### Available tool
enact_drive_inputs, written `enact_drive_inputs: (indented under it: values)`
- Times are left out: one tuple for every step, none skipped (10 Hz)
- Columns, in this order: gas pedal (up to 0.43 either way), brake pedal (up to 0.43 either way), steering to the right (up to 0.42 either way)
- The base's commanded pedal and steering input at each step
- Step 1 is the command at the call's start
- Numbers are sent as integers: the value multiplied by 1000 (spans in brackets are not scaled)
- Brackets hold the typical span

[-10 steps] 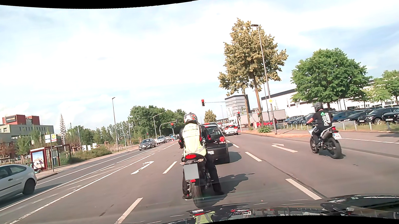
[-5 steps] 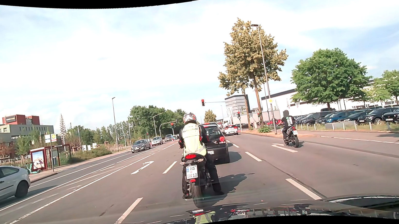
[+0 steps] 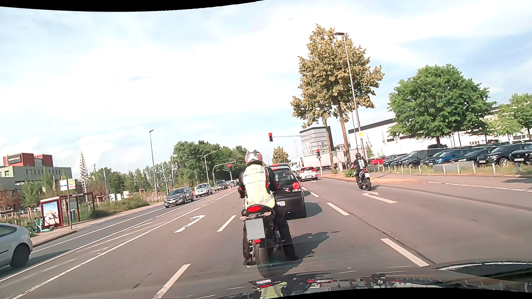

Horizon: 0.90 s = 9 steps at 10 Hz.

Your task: Follow the waypoints while adhering to traffic rules and regulations

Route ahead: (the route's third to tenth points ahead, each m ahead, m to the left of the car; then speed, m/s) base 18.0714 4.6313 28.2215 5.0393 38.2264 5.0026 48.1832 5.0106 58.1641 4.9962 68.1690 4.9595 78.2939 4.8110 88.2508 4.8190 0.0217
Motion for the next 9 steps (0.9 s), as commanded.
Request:
enact_drive_inputs:
  values:
    - [0,0,-7]
    - [0,0,-7]
    - [0,0,-6]
    - [0,0,-7]
    - [0,0,-6]
    - [0,0,-6]
    - [0,0,-7]
    - [0,0,-6]
    - [0,0,-6]
